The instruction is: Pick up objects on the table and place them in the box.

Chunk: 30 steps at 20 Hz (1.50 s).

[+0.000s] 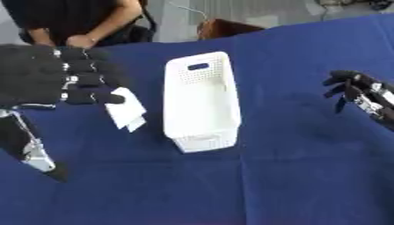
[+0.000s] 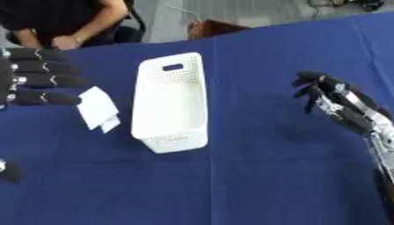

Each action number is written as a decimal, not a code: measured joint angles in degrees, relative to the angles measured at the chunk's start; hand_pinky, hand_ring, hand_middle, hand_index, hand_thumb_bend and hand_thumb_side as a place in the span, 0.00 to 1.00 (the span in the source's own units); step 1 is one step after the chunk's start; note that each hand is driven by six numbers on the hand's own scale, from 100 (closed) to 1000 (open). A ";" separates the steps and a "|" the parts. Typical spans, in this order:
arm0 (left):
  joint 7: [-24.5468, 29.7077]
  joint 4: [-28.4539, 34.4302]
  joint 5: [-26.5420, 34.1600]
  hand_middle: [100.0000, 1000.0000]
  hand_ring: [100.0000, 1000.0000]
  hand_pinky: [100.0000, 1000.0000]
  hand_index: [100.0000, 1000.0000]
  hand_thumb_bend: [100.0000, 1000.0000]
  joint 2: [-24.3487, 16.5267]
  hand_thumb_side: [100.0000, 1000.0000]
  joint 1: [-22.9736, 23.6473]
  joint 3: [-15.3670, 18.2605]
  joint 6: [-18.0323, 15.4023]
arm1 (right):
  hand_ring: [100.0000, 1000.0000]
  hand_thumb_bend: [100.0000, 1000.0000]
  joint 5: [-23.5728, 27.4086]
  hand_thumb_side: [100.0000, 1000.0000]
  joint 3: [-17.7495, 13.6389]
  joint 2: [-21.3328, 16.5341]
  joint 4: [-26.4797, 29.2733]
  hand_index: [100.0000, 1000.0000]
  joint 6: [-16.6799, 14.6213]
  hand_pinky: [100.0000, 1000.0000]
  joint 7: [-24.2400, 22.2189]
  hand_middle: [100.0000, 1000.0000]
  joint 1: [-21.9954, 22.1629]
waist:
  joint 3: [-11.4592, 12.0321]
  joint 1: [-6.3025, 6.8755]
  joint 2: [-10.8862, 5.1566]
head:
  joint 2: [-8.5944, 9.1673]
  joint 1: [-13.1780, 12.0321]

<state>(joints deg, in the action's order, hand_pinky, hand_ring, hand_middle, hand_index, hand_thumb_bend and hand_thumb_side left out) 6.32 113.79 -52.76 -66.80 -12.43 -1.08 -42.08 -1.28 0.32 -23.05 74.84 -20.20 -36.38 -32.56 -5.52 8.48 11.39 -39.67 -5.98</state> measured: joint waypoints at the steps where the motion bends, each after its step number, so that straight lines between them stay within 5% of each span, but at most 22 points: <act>1: -0.38 -0.45 -0.05 1.00 1.00 1.00 1.00 0.84 0.03 0.88 -0.01 -0.01 0.02 | 0.68 0.00 0.00 0.74 0.00 0.00 0.00 0.93 -0.02 0.40 -0.03 0.76 0.00 | -0.03 0.00 0.00 | 0.00 -0.04; 6: -0.44 -6.76 3.18 0.99 1.00 1.00 1.00 0.86 1.14 0.83 -0.99 -0.33 -0.53 | 0.68 0.00 0.00 0.74 0.01 0.00 0.00 0.93 -0.10 0.40 -0.12 0.76 0.00 | -0.43 -0.01 0.00 | 0.00 -0.27; 7: 0.07 -8.57 4.41 0.99 1.00 1.00 1.00 0.80 1.46 0.76 -1.56 -0.34 -0.76 | 0.68 0.00 0.00 0.74 0.02 0.02 0.00 0.93 -0.12 0.40 -0.14 0.76 -0.02 | -0.62 -0.01 0.00 | 0.01 -0.29; 9: 1.51 -12.23 6.84 0.99 1.00 0.99 1.00 0.87 2.27 0.83 -3.19 -0.34 -1.26 | 0.68 0.00 0.00 0.74 0.06 0.05 0.01 0.93 -0.18 0.40 -0.22 0.76 -0.06 | -1.16 -0.04 0.01 | 0.03 -0.61; 16: 7.65 -22.87 12.43 0.99 0.99 0.98 1.00 0.81 5.28 0.85 -7.23 -0.34 -2.97 | 0.68 0.00 0.00 0.74 0.50 0.55 0.04 0.93 -0.21 0.41 -0.73 0.76 -1.03 | -3.28 -0.12 0.76 | 0.50 -1.87; 30: 9.90 -24.95 12.82 0.98 0.99 0.98 1.00 0.79 6.78 0.86 -7.60 -0.35 -3.60 | 0.68 0.00 0.07 0.74 0.73 0.55 0.05 0.92 -0.26 0.41 -1.20 0.75 -1.72 | -4.80 0.05 2.18 | 0.63 -2.24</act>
<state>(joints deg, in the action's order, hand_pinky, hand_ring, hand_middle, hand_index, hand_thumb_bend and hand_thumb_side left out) 16.22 88.84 -39.93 -60.03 -20.03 -1.43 -45.68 -1.21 1.05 -22.50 74.89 -20.47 -37.58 -34.28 -10.33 8.53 13.57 -39.04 -8.22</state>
